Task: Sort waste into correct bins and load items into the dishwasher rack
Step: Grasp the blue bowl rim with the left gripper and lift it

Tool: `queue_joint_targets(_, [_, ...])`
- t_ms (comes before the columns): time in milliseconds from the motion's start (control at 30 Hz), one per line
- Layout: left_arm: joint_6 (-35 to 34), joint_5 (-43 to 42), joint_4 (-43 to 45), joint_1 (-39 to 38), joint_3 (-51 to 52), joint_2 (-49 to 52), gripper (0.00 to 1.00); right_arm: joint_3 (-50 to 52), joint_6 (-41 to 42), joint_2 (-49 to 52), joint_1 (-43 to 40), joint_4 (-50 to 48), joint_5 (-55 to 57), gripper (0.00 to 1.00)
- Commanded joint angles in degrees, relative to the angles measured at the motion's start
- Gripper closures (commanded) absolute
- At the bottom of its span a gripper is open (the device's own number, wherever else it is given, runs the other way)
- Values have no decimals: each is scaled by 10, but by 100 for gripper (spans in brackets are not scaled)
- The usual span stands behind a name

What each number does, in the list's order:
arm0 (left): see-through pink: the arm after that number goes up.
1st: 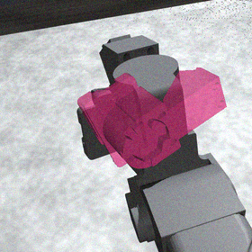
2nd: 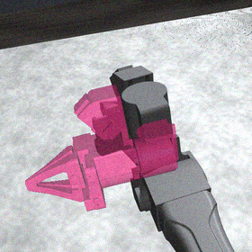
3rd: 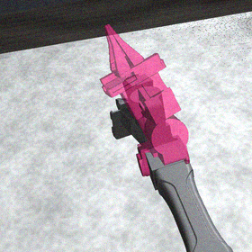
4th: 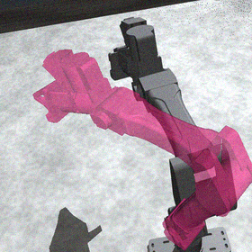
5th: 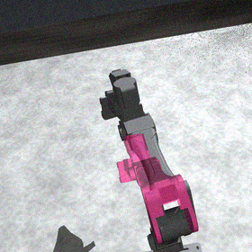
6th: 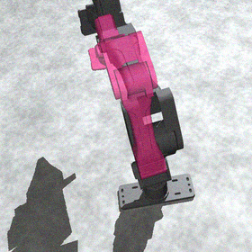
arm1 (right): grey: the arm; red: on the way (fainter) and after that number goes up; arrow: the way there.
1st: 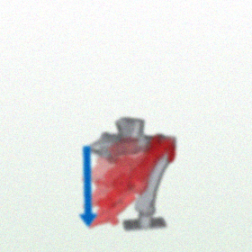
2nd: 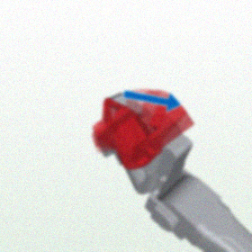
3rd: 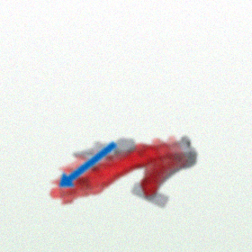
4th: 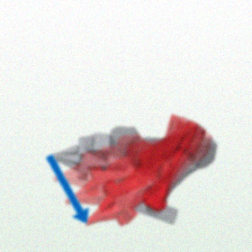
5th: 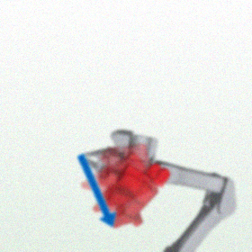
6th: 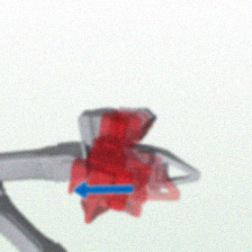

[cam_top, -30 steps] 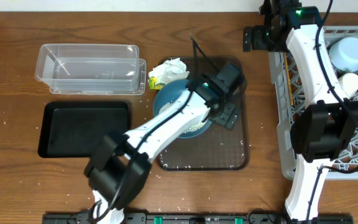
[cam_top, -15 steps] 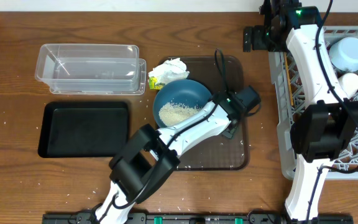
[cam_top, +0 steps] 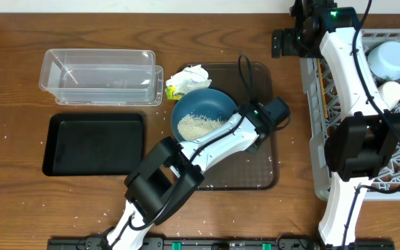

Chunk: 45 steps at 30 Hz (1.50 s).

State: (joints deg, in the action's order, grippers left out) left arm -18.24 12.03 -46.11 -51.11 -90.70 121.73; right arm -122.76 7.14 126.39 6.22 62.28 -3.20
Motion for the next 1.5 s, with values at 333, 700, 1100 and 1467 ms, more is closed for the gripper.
queue_joint_targets(333, [-1, 27, -10, 0, -13, -9, 94, -1, -4, 3, 2, 0, 0, 1])
queue_joint_targets(700, [-1, 27, -12, 0, -13, -89, 94, -1, -4, 3, 2, 0, 0, 1])
queue_joint_targets(1100, [-43, 26, -27, 74, -13, -200, 94, -1, -4, 3, 2, 0, 0, 1])
queue_joint_targets(1467, [-70, -169, -50, 242, -13, -279, 94, -1, -4, 3, 2, 0, 0, 1])
